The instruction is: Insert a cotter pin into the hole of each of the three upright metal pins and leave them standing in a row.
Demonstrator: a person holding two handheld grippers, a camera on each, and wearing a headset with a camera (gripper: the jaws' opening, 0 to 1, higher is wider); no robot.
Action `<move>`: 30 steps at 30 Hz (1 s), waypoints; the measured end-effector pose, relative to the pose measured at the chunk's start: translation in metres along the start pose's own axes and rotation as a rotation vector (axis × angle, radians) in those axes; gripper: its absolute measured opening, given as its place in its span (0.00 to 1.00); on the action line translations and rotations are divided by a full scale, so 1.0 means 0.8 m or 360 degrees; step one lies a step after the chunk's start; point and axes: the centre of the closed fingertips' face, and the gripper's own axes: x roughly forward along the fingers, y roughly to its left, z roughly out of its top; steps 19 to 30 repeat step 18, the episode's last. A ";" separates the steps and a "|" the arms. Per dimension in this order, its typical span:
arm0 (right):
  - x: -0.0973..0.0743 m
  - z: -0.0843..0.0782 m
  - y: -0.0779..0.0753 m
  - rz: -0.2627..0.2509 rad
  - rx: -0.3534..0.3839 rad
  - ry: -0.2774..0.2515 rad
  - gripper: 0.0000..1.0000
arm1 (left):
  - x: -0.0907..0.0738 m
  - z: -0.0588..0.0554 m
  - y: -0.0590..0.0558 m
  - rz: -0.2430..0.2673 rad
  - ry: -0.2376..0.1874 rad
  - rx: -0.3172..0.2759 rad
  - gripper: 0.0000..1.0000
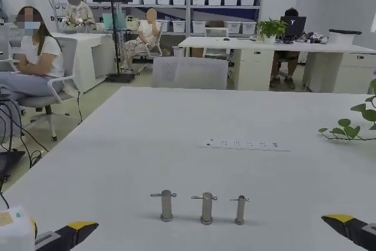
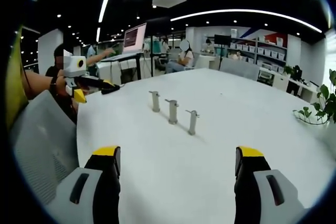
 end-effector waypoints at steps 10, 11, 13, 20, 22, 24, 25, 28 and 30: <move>-0.001 0.000 0.000 0.0003 0.0001 0.0003 0.91 | 0.001 -0.001 0.001 -0.0006 0.0006 -0.0006 0.92; -0.001 -0.001 0.000 0.0004 0.0002 0.0007 0.91 | 0.001 -0.001 0.001 -0.0006 0.0008 -0.0005 0.92; -0.001 -0.001 0.000 0.0005 0.0002 0.0009 0.91 | 0.002 -0.001 0.001 -0.0009 0.0008 -0.0005 0.92; -0.001 0.001 -0.001 0.0008 -0.0003 0.0007 0.91 | 0.002 0.000 0.002 -0.0011 0.0008 -0.0005 0.91; -0.001 0.001 -0.001 0.0008 -0.0003 0.0007 0.91 | 0.002 0.000 0.002 -0.0011 0.0008 -0.0005 0.91; -0.001 0.001 -0.001 0.0008 -0.0003 0.0007 0.91 | 0.002 0.000 0.002 -0.0011 0.0008 -0.0005 0.91; -0.001 0.001 -0.001 0.0008 -0.0003 0.0007 0.91 | 0.002 0.000 0.002 -0.0011 0.0008 -0.0005 0.91; -0.001 0.001 -0.001 0.0008 -0.0003 0.0007 0.91 | 0.002 0.000 0.002 -0.0011 0.0008 -0.0005 0.91; -0.001 0.001 -0.001 0.0008 -0.0003 0.0007 0.91 | 0.002 0.000 0.002 -0.0011 0.0008 -0.0005 0.91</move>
